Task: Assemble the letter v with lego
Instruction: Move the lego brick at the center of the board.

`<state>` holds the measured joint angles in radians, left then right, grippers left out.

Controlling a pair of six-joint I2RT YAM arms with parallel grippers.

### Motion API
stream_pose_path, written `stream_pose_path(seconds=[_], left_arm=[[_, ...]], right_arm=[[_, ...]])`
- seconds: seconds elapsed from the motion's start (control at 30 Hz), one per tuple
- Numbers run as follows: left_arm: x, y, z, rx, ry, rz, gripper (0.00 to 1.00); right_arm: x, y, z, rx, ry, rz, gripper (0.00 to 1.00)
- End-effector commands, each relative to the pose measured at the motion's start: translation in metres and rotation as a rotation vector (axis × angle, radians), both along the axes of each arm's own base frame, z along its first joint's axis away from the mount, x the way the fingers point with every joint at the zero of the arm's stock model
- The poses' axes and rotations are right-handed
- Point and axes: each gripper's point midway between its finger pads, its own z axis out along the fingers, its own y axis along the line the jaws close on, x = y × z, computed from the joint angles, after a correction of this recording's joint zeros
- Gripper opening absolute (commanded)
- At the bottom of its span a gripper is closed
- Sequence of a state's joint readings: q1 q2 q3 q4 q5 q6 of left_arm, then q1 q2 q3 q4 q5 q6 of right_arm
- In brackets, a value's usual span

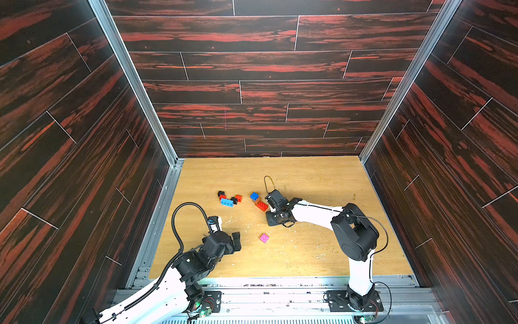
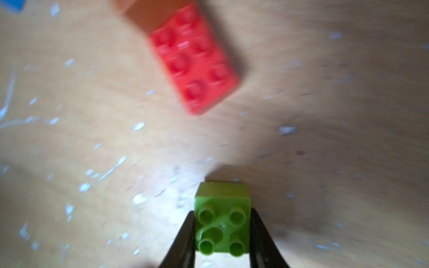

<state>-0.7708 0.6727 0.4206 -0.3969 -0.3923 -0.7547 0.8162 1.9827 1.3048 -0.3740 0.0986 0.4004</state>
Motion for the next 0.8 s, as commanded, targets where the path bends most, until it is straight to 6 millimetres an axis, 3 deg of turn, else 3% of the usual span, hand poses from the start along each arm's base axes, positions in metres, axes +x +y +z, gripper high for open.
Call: stream_pose_path(seconds=[0.0,0.13,0.27,0.37,0.47,0.57,0.77], left_arm=[[-0.001,0.006,0.004,0.008,-0.006,0.031,1.00],[-0.001,0.009,0.004,0.006,-0.004,0.044,1.00],[-0.002,0.010,0.004,-0.002,-0.004,0.054,1.00],[-0.003,0.012,0.003,-0.001,-0.001,0.057,1.00],[-0.005,0.015,0.004,0.002,-0.003,0.065,1.00],[-0.006,0.018,0.004,-0.002,-0.007,0.075,1.00],[-0.005,0.010,0.006,-0.023,-0.029,0.028,1.00]], right_arm=[[-0.018,0.026,-0.002,0.045,0.035,0.159,0.17],[-0.030,0.044,-0.002,0.018,0.017,0.256,0.18],[-0.026,0.050,-0.008,-0.020,0.000,0.284,0.23],[-0.020,0.050,-0.007,-0.034,-0.023,0.278,0.40],[-0.018,0.050,0.001,-0.024,-0.058,0.279,0.64],[-0.015,0.047,0.013,-0.033,-0.108,0.277,0.97],[-0.032,0.040,0.040,0.012,-0.141,0.342,0.97]])
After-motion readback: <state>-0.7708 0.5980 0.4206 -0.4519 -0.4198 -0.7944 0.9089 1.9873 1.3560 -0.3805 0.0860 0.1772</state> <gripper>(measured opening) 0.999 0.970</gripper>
